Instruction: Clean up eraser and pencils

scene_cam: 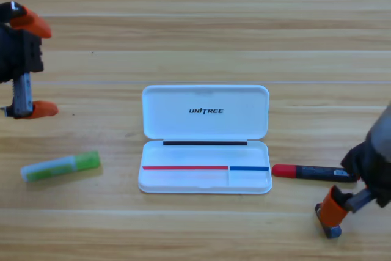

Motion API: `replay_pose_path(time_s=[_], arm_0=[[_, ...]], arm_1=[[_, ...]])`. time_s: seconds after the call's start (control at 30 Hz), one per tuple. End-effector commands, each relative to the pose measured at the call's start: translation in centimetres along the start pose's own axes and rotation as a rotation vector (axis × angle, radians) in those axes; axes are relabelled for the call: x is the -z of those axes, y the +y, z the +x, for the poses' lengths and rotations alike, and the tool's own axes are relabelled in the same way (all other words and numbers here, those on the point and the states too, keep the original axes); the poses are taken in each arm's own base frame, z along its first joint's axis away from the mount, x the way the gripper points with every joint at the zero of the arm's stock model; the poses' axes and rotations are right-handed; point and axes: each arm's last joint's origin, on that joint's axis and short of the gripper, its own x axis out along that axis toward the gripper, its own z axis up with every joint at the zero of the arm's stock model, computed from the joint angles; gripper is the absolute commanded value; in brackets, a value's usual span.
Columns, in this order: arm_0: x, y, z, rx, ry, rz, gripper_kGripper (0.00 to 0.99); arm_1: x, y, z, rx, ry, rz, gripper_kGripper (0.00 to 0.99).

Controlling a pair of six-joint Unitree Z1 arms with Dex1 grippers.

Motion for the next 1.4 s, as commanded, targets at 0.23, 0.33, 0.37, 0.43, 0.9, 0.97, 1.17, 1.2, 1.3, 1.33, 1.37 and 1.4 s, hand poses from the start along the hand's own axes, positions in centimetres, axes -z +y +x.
replay_pose_path(time_s=[0.23,0.33,0.37,0.43,0.9,0.97,1.17,1.2,1.3,1.33,1.37,1.4], arm_0=[[3.0,0.9,4.9,0.148,0.118,-0.06,0.96],[3.2,0.6,6.4,0.158,0.127,-0.076,0.973],[3.2,0.5,6.8,0.163,0.13,-0.078,0.979],[3.3,0.2,7.9,0.184,0.14,-0.082,0.982],[4.5,-1.8,12.9,0.294,0.17,-0.157,0.989],[4.6,-2.2,13.3,0.298,0.172,-0.156,0.988],[5.3,-3.6,14.2,0.313,0.182,-0.154,0.986],[5.4,-3.8,14.3,0.31,0.181,-0.154,0.986],[5.7,-4.3,14.4,0.305,0.187,-0.159,0.986],[5.8,-4.4,14.5,0.303,0.187,-0.161,0.986],[5.9,-4.5,14.6,0.302,0.188,-0.162,0.986],[5.9,-4.7,14.7,0.301,0.19,-0.163,0.986]], arm_1=[[-2.6,0.1,5.6,0.027,0.102,0.048,0.945],[-3.0,0.2,6.5,0.033,0.118,0.045,0.891],[-3.1,0.2,6.7,0.036,0.124,0.042,0.859],[-3.2,0.3,7.2,0.037,0.135,0.04,0.804],[-2.3,1.0,7.8,0.029,0.198,0.01,0.028],[-2.1,1.0,7.9,0.032,0.208,0.012,0.028],[-2.1,0.9,7.9,0.035,0.209,0.01,0.032],[-2.1,0.9,7.9,0.038,0.209,0.01,0.034],[-2.1,0.9,7.9,0.042,0.206,0.009,0.179],[-2.0,0.9,7.9,0.043,0.209,0.008,0.298],[-2.0,0.9,7.9,0.044,0.212,0.01,0.408],[-1.9,0.9,7.9,0.043,0.213,0.011,0.476]])
